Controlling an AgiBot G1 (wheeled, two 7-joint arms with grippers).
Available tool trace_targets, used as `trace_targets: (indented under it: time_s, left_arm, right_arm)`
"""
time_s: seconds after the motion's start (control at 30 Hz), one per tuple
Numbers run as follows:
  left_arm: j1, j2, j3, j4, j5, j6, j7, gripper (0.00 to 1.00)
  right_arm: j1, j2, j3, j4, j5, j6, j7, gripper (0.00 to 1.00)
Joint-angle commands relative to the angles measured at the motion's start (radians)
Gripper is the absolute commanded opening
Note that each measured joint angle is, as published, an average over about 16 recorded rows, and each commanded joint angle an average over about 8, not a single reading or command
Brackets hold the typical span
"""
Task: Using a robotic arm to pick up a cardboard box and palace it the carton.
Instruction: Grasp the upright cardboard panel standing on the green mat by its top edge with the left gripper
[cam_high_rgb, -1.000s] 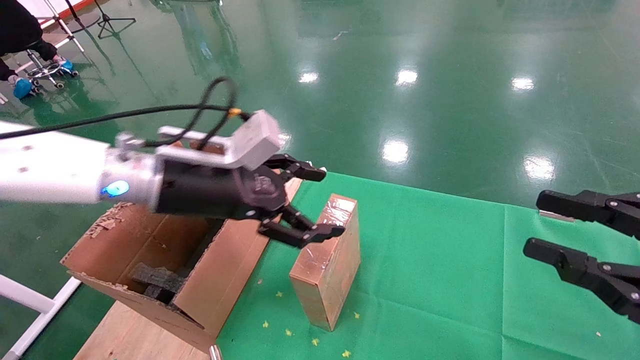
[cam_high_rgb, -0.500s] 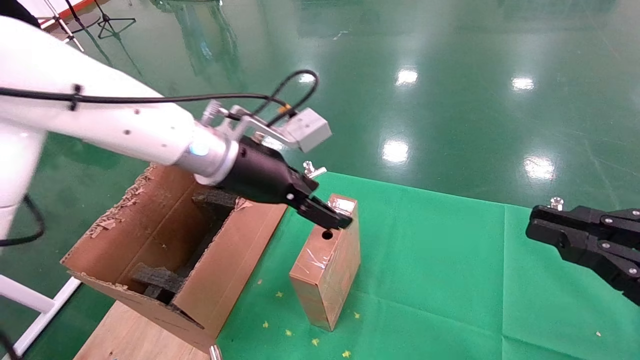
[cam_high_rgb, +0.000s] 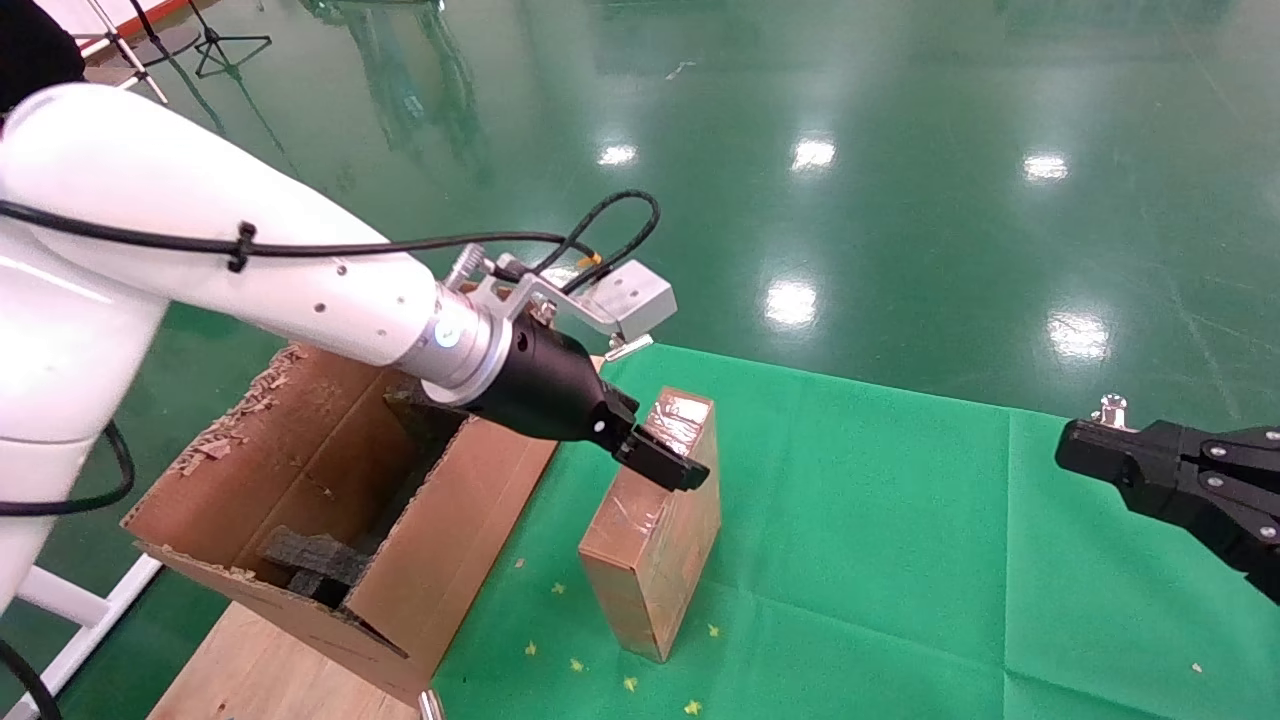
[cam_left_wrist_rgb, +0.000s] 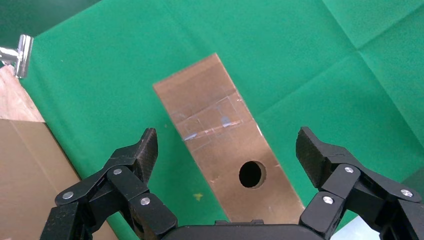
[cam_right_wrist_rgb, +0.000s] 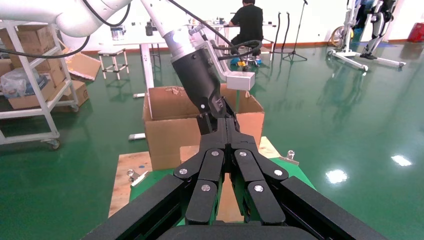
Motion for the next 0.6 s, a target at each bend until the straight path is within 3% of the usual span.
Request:
trace_targets:
  time_s: [0.03, 0.37, 0.4, 0.6]
  left_arm:
    - [0.006, 0.002, 0.005, 0.0, 0.004, -0.005, -0.002, 1.0]
    - [0.038, 0.004, 0.02, 0.002, 0.022, -0.033, 0.01, 1.0]
    - [0.041, 0.004, 0.02, 0.002, 0.023, -0.036, 0.012, 1.0]
    - [0.048, 0.003, 0.023, 0.002, 0.025, -0.041, 0.016, 0.97]
  right_arm:
    - [0.0, 0.0, 0.0, 0.0, 0.0, 0.0, 0.0, 0.0]
    - [0.0, 0.0, 0.0, 0.0, 0.0, 0.0, 0.0, 0.01]
    - [0.0, 0.0, 0.0, 0.0, 0.0, 0.0, 0.0, 0.06]
    - [0.0, 0.0, 0.0, 0.0, 0.0, 0.0, 0.0, 0.81]
